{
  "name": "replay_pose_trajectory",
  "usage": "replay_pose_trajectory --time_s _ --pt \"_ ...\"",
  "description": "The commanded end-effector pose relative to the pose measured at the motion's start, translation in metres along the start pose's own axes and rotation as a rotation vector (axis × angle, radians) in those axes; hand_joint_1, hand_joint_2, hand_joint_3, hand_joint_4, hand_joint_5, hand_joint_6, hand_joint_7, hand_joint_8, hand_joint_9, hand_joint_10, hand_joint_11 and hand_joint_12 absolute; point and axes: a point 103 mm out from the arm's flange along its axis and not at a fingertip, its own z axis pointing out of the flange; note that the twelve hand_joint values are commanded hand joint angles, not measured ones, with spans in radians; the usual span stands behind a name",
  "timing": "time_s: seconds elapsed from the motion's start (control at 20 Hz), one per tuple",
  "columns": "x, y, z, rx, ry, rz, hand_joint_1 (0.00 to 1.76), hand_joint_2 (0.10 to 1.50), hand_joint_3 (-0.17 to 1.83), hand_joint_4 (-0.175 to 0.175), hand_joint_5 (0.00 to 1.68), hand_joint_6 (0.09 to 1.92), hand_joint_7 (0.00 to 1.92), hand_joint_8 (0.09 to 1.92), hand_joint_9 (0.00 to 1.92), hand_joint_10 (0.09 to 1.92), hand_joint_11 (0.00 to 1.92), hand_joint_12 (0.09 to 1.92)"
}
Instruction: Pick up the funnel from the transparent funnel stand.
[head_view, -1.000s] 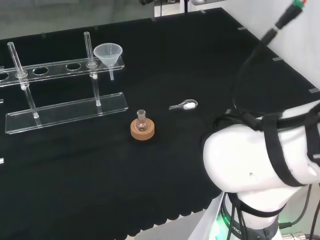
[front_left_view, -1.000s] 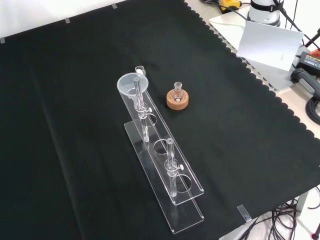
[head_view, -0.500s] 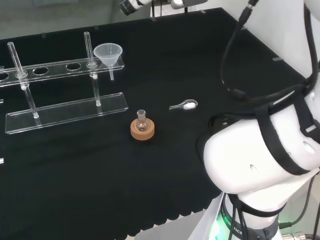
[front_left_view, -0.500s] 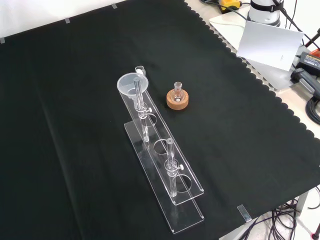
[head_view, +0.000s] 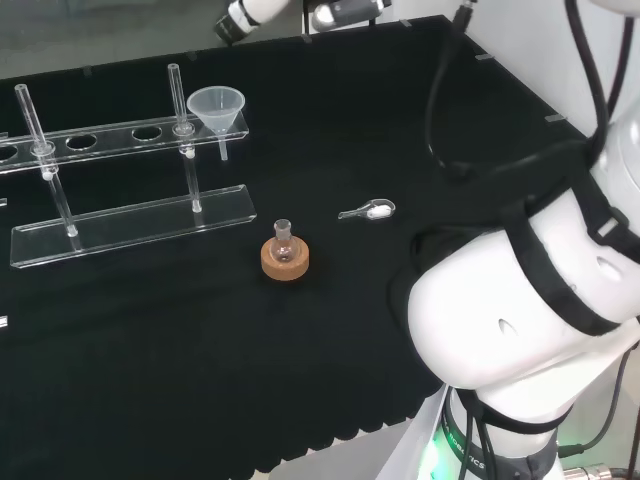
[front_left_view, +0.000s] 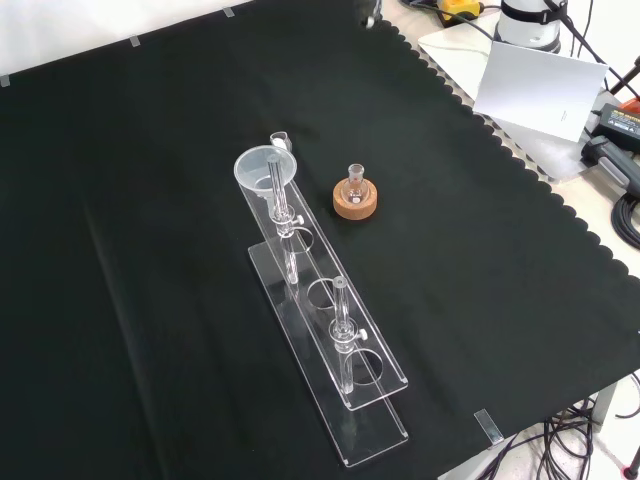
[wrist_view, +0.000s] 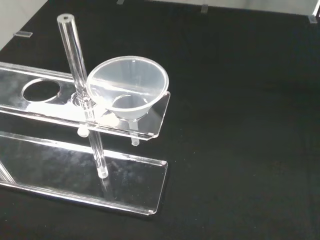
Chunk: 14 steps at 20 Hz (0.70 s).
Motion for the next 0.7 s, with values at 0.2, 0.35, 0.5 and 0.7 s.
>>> replay_pose_trajectory --time_s 0.2,0.35,0.5,0.7 --pt "0.013 0.055 0.037 0.028 -0.018 0.031 0.54 0.62 0.01 -0.048 0.0 0.09 0.0 0.09 0.0 0.09 0.0 0.39" --pt "0.012 0.068 0.05 0.054 -0.033 0.049 0.55 0.62 0.01 -0.05 0.0 0.09 0.0 0.09 0.0 0.09 0.0 0.38" --pt "0.013 0.081 0.062 0.08 -0.048 0.051 0.56 0.62 0.01 -0.05 0.0 0.09 0.0 0.09 0.0 0.09 0.0 0.35" --pt "0.018 0.095 0.074 0.091 -0.074 0.052 0.56 0.62 0.01 -0.051 0.0 0.09 0.0 0.09 0.0 0.09 0.0 0.34"
